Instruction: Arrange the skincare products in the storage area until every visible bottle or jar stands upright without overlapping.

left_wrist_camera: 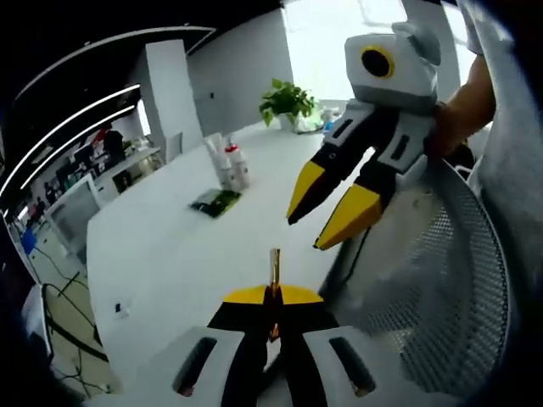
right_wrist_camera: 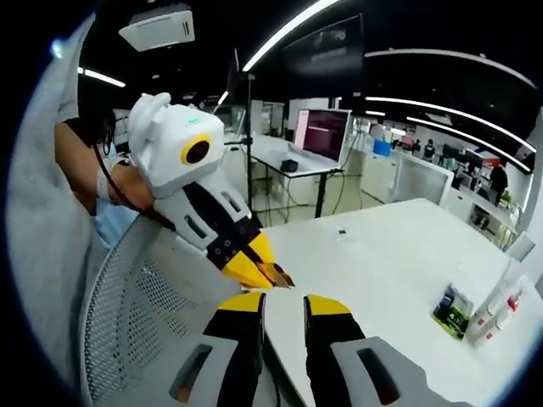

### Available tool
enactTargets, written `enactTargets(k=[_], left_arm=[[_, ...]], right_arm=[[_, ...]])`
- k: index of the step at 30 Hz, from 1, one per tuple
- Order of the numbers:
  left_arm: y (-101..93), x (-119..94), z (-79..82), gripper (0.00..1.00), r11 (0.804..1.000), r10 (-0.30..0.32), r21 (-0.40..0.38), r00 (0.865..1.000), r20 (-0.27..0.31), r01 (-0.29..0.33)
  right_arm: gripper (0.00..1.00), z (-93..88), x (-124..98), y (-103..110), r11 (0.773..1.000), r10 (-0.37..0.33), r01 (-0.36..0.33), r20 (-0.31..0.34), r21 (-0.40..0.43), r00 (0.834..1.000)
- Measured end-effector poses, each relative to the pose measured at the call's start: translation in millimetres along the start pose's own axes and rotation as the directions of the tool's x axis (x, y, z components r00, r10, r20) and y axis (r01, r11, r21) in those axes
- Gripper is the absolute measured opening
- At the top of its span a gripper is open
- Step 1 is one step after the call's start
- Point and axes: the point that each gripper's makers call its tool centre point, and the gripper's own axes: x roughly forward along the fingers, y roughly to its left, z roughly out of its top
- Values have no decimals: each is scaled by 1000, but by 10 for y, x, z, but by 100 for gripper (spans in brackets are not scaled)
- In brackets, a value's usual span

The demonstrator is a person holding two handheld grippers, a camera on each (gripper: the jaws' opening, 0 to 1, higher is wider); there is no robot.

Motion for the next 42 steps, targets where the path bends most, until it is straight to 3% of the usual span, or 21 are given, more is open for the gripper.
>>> enactTargets(k=[5, 15, 27, 32, 38, 42], left_arm=[[-92, -13, 41, 0, 999, -35, 28, 999, 17, 35], [-138, -11, 48, 0, 997, -59, 44, 998, 19, 58], [-236, 20, -11, 0, 991, -104, 82, 994, -25, 106], [-330, 13, -46, 0, 983, -148, 101, 988, -47, 152], [-384, -2, -39, 0, 978, -171, 116, 984, -42, 175], [-380, -5, -2, 1, 979, -176, 103, 984, -20, 177]], right_arm=[[7, -73, 20, 58, 999, 26, -28, -43, -31, 999], [1, -68, 22, 123, 997, 56, -58, -41, -57, 998], [0, -79, 18, 243, 983, 97, -104, -54, -154, 994], [0, -162, 29, 350, 966, 133, -152, -101, -207, 986], [0, -168, 5, 366, 964, 154, -172, -103, -201, 983], [0, -145, -31, 364, 976, 189, -195, -73, -93, 979]])
